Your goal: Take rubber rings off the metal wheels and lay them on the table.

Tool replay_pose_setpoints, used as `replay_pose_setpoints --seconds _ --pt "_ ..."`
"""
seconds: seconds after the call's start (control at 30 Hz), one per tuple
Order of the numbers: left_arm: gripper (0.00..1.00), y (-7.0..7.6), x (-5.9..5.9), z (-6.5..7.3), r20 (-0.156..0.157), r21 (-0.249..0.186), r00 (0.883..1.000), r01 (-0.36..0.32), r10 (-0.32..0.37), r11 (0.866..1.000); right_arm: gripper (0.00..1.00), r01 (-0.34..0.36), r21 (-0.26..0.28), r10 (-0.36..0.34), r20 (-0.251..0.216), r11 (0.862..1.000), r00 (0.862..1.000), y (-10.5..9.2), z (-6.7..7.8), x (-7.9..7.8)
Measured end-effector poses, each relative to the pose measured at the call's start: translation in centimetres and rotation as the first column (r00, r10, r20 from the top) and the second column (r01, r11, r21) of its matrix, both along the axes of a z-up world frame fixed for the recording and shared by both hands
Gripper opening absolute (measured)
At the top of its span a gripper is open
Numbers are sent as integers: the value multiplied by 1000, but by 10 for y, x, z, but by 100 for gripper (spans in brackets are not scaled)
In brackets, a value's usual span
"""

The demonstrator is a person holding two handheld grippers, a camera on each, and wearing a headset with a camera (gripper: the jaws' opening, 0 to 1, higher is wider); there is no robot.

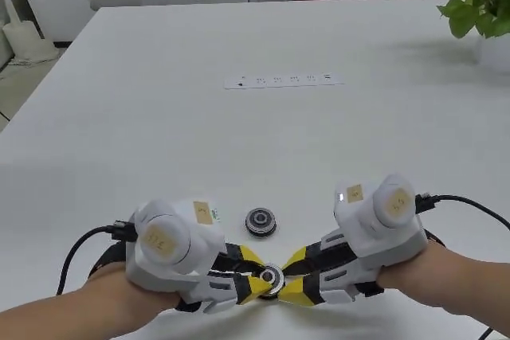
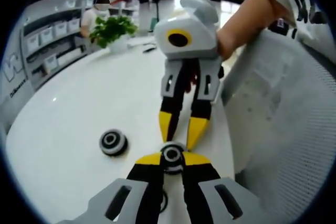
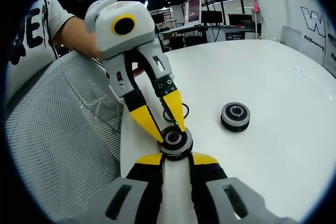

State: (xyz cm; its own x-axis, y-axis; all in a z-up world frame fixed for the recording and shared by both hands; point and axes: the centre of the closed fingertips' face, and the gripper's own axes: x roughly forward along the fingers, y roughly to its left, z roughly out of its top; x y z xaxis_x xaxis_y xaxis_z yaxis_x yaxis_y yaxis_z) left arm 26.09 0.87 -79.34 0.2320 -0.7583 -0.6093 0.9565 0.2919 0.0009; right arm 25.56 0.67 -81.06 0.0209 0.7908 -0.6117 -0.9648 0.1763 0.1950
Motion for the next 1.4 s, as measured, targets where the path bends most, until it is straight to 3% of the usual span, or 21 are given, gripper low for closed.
replay_pose_setpoints --seconds 0.3,0.47,0.57,0.8,1.07,1.4 --pt "13 0 0 -1 9 6 1000 -4 4 1000 12 1 -10 -1 14 1000 1000 -1 -1 0" --pt "13 0 0 -1 16 14 1000 -1 1 1000 9 9 -9 -9 -2 1000 1000 -3 -2 1" --pt "13 0 0 -2 19 17 1000 -1 1 1000 1 32 -9 -32 -16 999 999 -4 -2 3" --pt "13 1 -1 -2 27 25 1000 1 -2 1000 0 49 -11 -49 -22 999 999 -5 -2 4" --pt "12 1 0 -2 35 35 999 8 -9 999 0 122 37 -119 -71 992 990 -7 6 13" --pt "12 0 0 -2 41 49 999 2 -4 999 0 139 72 -133 -79 988 988 -3 15 14"
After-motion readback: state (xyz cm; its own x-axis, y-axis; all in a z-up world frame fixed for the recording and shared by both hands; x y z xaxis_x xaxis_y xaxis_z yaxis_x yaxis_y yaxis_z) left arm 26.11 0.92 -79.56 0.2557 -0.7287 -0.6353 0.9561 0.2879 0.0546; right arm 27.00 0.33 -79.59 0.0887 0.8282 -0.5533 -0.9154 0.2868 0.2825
